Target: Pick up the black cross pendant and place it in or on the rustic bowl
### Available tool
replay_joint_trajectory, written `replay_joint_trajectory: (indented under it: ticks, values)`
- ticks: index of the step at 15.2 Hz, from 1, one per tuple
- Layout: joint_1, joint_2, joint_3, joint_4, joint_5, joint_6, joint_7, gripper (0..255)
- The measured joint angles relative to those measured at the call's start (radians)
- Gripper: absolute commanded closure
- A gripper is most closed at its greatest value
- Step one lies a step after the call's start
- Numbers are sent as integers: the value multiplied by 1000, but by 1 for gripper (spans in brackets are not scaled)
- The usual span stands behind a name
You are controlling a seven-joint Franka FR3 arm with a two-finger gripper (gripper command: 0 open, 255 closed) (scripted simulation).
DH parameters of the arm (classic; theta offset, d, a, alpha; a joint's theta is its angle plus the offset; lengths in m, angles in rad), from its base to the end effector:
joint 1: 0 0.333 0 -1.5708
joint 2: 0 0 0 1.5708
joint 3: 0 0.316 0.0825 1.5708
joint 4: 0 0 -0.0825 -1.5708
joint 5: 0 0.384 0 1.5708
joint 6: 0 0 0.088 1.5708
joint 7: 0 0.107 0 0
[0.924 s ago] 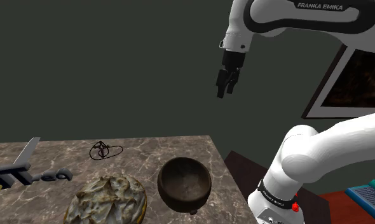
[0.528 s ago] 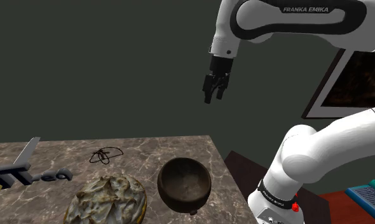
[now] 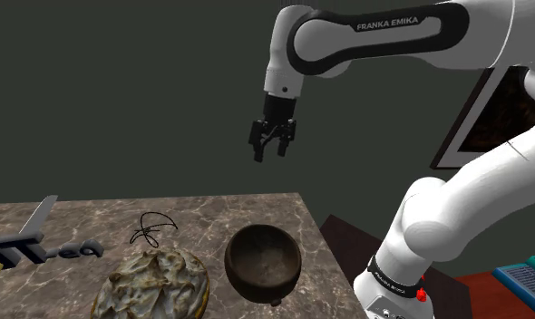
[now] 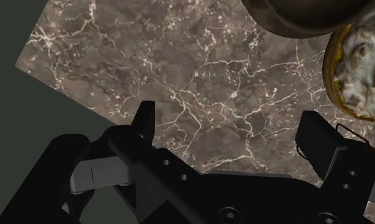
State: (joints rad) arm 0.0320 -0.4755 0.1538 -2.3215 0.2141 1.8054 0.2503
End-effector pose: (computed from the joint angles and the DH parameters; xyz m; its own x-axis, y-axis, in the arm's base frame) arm 0.3947 0.0983 0.5145 0.9881 -0.1319 -0.0789 -0.1407 -0.9828 -0.1193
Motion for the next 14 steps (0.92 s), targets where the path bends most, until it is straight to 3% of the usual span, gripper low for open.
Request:
replay_joint_trajectory:
  ticks: [7,14]
  values:
    - [24,218,94,91,45,154,155,0]
    - [51,469,158,256,28,271,315,0]
